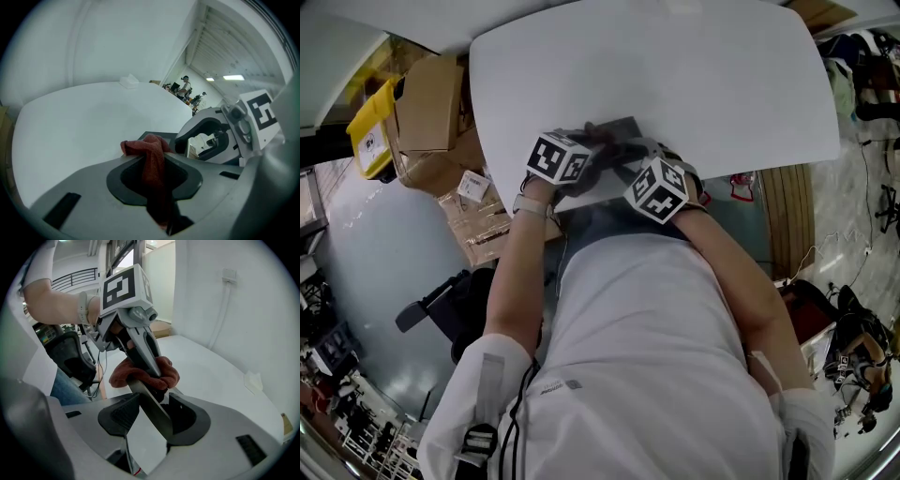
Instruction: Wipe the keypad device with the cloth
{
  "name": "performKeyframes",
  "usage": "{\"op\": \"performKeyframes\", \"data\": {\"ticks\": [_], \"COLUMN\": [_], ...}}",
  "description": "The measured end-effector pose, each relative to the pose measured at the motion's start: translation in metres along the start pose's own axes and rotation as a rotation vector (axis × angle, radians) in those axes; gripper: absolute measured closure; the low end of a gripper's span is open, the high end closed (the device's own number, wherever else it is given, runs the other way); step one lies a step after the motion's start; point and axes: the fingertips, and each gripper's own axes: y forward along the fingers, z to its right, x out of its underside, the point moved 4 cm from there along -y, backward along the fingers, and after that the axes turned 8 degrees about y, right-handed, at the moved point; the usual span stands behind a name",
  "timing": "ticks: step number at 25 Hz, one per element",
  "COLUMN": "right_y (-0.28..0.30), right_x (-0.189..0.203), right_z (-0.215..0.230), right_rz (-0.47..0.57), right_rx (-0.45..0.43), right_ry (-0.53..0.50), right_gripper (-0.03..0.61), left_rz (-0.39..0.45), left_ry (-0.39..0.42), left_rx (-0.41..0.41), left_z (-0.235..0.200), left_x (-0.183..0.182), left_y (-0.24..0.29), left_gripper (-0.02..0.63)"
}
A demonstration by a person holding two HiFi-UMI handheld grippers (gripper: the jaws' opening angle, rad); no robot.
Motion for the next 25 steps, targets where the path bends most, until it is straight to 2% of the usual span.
{"op": "performKeyframes", "data": {"ticks": [12,25], "right_y": [-0.001,0.001], "right_x": [0.0,0.0], "right_z": [0.0,-0.001], "right_rz": [-0.005,-0.015], "right_rx": [-0.004,-0.014], "right_ry": [0.009,0.019], "right_gripper": [0.393,0.393], "left_rz": [-0.063,-0.093], "left_ry": [-0.027,-0.053], "left_rx": [-0.022,-0.009], "left_z": [-0.032,-0.064], "left_x": [-0.003,-0.001], "left_y": [0.025,0.046], "left_gripper": [0.538,0.538]}}
